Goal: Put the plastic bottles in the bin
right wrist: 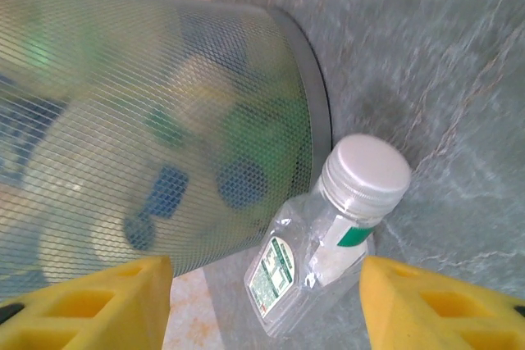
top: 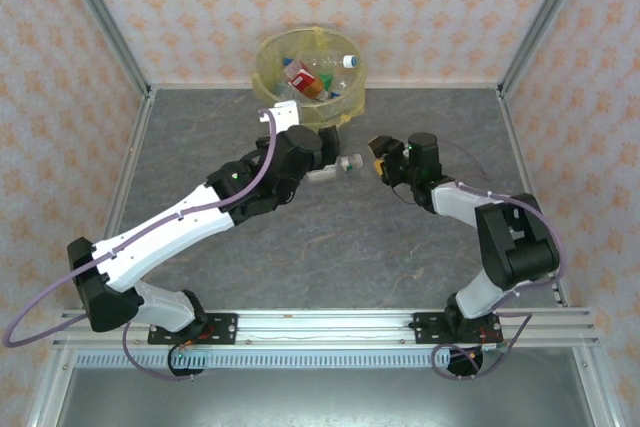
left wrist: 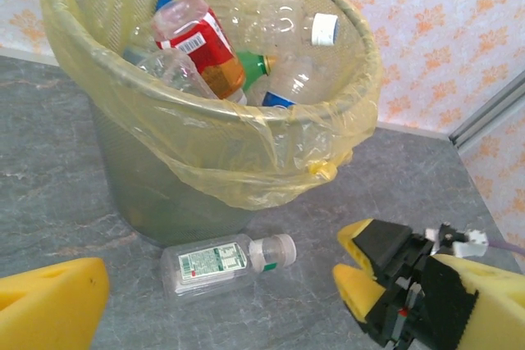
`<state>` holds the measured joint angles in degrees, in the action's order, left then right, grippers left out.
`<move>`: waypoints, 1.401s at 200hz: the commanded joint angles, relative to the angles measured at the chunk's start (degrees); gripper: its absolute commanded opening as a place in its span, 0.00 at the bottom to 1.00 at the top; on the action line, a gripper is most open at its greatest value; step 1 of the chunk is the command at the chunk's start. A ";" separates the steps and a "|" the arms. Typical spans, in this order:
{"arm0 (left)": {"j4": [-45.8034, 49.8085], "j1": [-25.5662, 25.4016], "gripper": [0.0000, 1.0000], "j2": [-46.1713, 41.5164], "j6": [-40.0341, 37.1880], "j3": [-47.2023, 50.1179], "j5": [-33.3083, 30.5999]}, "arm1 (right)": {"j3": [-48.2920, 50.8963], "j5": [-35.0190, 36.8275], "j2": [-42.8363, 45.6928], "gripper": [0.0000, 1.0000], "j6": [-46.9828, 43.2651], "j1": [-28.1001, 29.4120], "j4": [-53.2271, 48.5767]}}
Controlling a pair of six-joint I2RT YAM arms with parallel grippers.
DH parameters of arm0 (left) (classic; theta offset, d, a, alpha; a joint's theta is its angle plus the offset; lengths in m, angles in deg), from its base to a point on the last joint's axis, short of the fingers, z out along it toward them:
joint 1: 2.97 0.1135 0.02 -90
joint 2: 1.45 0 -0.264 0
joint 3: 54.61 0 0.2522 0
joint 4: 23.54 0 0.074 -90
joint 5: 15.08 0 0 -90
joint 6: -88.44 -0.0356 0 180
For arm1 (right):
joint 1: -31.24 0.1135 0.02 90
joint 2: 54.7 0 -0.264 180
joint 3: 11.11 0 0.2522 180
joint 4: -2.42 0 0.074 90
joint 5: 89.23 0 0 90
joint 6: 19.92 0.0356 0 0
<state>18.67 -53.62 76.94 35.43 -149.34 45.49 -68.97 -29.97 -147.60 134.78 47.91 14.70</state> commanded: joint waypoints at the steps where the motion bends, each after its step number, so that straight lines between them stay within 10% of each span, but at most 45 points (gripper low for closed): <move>1: 2.87 -0.33 0.99 -2.56 -0.03 1.61 -3.31 | -1.45 -0.03 -3.10 0.61 5.19 1.28 5.92; 197: 4.89 -0.26 0.99 -9.87 1.33 8.75 -9.11 | -14.65 -0.61 -24.19 0.61 9.13 5.60 8.62; 280: 4.72 -0.26 0.99 -13.18 2.46 12.64 -9.78 | -14.43 0.11 -24.16 0.45 4.64 5.72 5.37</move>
<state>22.04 -53.62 66.25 36.77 -138.10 38.39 -82.96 -30.69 -171.67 141.84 53.30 22.13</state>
